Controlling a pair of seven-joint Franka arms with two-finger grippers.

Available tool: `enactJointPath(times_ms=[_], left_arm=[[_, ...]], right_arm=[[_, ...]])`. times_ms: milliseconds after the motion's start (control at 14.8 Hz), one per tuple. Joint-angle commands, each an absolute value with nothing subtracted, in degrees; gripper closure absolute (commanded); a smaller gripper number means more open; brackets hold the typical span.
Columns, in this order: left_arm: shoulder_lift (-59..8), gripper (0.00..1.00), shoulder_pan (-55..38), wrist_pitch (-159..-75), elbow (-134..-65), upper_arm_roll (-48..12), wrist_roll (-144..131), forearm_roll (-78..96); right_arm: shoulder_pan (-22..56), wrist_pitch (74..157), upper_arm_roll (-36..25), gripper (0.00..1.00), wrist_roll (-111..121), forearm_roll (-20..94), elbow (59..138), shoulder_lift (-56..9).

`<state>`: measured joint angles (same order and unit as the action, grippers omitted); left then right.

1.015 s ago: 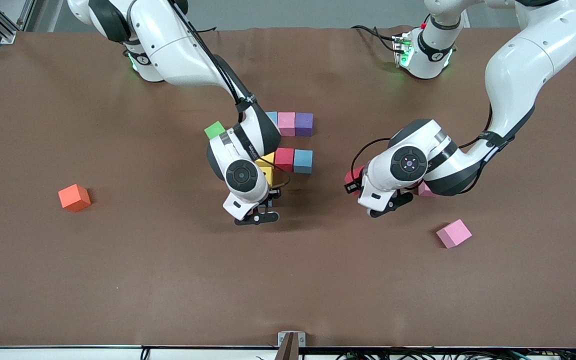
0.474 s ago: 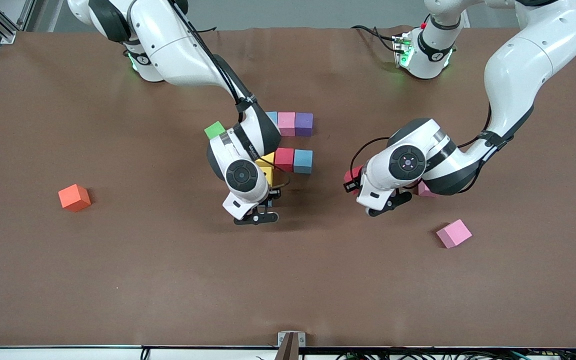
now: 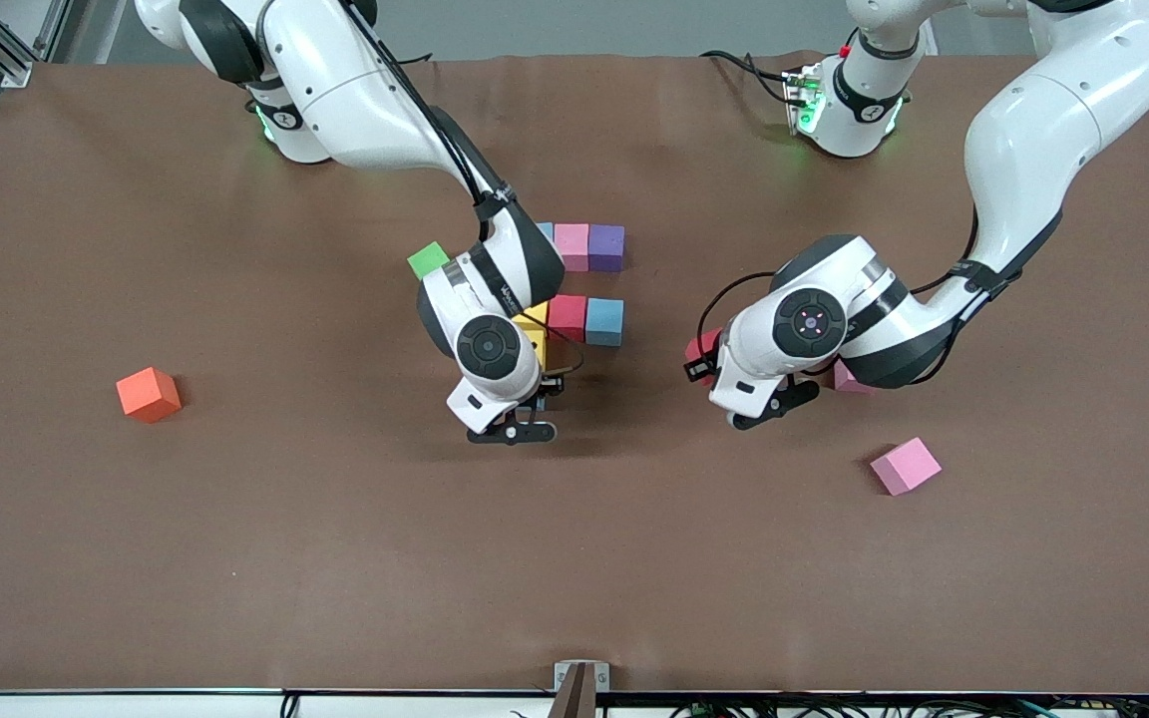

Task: Arrange 11 blocks into digit 3

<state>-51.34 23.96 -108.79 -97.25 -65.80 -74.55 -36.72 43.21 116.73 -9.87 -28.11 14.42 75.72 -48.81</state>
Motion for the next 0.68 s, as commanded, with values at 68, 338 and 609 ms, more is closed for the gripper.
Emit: enactJointPath(times_ms=[68, 338, 609], left_arm=[[-50.3, 0.78, 24.1, -108.1, -97.6, -66.5, -74.2, -35.9], [-50.3, 0.78, 24.1, -108.1, -97.6, -66.5, -74.2, -35.9], [-50.3, 0.78, 24.1, -108.1, -97.6, -66.6, -74.3, -35.9]], right_arm=[[43.9, 116.1, -10.0, 0.62, -28.7, 15.0, 77.5, -48.0], [43.9, 115.8, -10.1, 0.61, -28.6, 14.9, 77.5, -47.9], [43.9, 115.8, -10.1, 0.61, -28.5, 14.9, 77.5, -47.9]])
